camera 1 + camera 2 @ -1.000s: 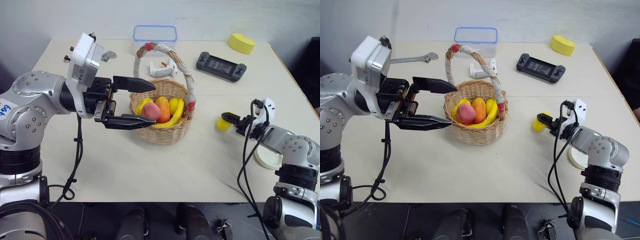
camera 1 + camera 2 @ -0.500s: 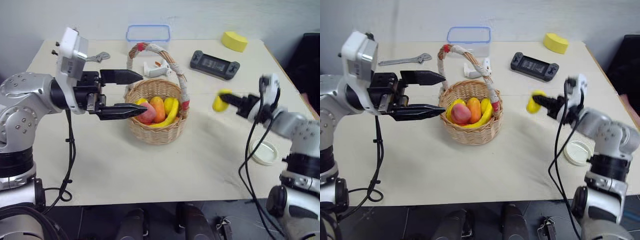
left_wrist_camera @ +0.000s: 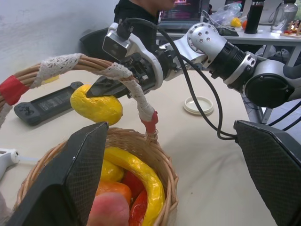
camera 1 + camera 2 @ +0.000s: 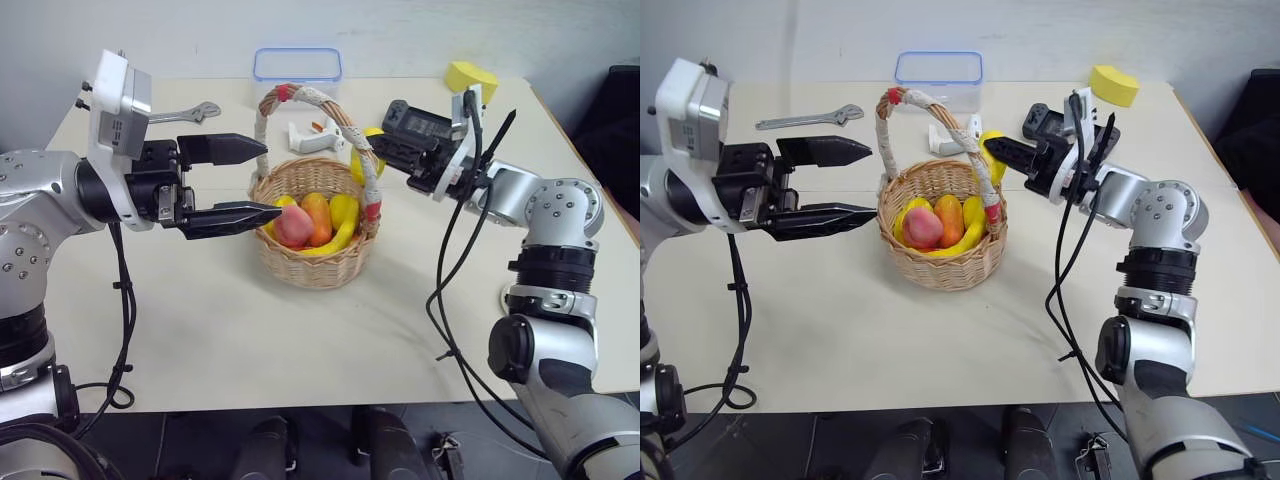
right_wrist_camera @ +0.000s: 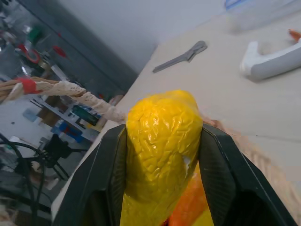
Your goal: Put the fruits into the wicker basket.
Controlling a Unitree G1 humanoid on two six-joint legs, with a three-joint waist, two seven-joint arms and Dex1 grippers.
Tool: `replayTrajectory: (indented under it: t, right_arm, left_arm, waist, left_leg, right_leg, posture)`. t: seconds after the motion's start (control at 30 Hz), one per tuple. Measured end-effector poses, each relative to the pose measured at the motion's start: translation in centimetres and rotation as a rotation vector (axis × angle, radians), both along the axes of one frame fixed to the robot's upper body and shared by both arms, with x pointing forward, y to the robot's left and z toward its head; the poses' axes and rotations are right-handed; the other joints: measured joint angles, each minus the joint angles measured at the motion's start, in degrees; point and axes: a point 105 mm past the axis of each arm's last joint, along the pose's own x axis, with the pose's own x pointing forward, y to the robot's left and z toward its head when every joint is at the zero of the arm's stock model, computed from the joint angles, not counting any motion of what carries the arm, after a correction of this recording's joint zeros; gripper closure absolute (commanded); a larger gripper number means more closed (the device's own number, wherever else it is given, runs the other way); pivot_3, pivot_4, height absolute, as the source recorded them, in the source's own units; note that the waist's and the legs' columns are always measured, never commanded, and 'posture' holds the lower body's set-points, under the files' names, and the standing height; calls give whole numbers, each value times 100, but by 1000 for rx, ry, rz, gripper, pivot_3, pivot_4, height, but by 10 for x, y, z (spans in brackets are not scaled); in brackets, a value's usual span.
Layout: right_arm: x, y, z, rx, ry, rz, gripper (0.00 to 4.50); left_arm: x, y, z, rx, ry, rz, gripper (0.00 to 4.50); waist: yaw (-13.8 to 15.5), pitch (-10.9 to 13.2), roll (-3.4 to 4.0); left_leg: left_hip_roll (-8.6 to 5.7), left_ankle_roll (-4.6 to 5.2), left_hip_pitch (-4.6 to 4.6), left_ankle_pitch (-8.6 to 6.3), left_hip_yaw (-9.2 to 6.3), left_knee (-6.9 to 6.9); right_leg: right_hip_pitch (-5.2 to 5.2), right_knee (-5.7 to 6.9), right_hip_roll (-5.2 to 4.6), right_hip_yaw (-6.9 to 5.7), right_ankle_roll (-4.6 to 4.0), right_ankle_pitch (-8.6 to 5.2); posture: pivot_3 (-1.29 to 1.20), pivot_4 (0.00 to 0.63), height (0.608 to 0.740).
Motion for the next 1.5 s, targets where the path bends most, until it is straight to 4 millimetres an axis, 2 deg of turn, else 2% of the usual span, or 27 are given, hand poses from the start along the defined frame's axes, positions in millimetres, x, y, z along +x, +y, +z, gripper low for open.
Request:
replayTrajectory:
  t: [0.07,0.17,0.33,0.5,0.63,0.73,0.83,0.97,1.07,1.13,1.27,1.5]
  right_arm:
    - [-2,3,-14,-40,28,10,2725]
    - [-8,9,-25,-80,47,58,1705]
    - [-6,4,-21,-117,-1,41,80]
    - [-8,-12,-23,-177,-68,-48,80]
    - [-17,-51,-46,-165,-18,-213,80]
    - [-34,-76,-53,-125,-30,-356,80]
    - [-55,-84,-57,-128,-71,-448,80]
    - [-81,-69,-41,-201,-229,-423,80]
    - [-97,-47,-37,-387,-375,-328,29]
    - [-102,-31,-38,-436,-434,-268,29]
    - [-97,-4,-38,-482,-518,-208,29]
    - [-76,13,-39,-495,-546,-191,29]
  left_arm:
    - [0,2,1,-7,-5,12,0]
    - [-1,1,2,-9,-9,13,0]
    - [0,1,3,-11,-16,15,0]
    - [0,-1,4,-16,-21,8,0]
    - [2,-3,4,-21,-15,-5,0]
    - [3,-8,6,-28,-19,-38,0]
    - [7,-10,7,-37,-18,-59,0]
    - [10,-15,6,-30,-11,-89,0]
    - [13,-16,9,-30,-17,-108,0]
    - [14,-16,9,-27,-22,-110,0]
    - [16,-20,5,-25,-11,-127,0]
    - [17,-18,4,-25,-8,-120,0]
  waist:
    - [0,0,0]
    - [-8,0,0]
    - [-7,0,0]
    - [14,0,0]
    - [73,0,-1]
    - [135,-1,0]
    - [133,-1,1]
    - [112,-1,1]
    - [127,-1,1]
    - [120,-3,-2]
    - [131,-3,-2]
    - [135,-3,-3]
  left_leg:
    - [0,0,-1,0,0,1]
    - [-1,0,-1,0,5,0]
    - [-1,-1,-1,0,8,-1]
    - [-1,-2,-5,-1,7,-3]
    - [-2,-1,-30,0,15,3]
    - [2,-6,-47,6,12,5]
    - [2,-7,-46,9,16,6]
    - [3,-5,-34,9,32,5]
    - [3,-5,-33,9,32,5]
    - [5,-5,-32,9,34,5]
    - [4,-5,-32,9,36,9]
    - [4,-3,-37,9,33,12]
  right_leg:
    - [-1,1,0,0,0,0]
    - [-6,5,0,5,0,0]
    - [-8,5,1,7,0,0]
    - [-13,4,1,6,0,0]
    - [-40,9,0,12,1,1]
    - [-60,18,6,12,1,1]
    - [-61,20,10,20,1,1]
    - [-63,27,16,44,2,2]
    - [-64,25,17,45,2,2]
    - [-64,25,19,46,2,2]
    - [-65,29,18,47,2,2]
    - [-65,27,17,44,2,2]
  posture:
    - [0,150,740]
    - [0,150,740]
    - [0,150,740]
    - [0,150,740]
    - [0,150,740]
    - [0,150,740]
    - [0,150,740]
    - [0,150,740]
    - [0,150,740]
    - [0,150,740]
    - [0,150,740]
    - [0,150,740]
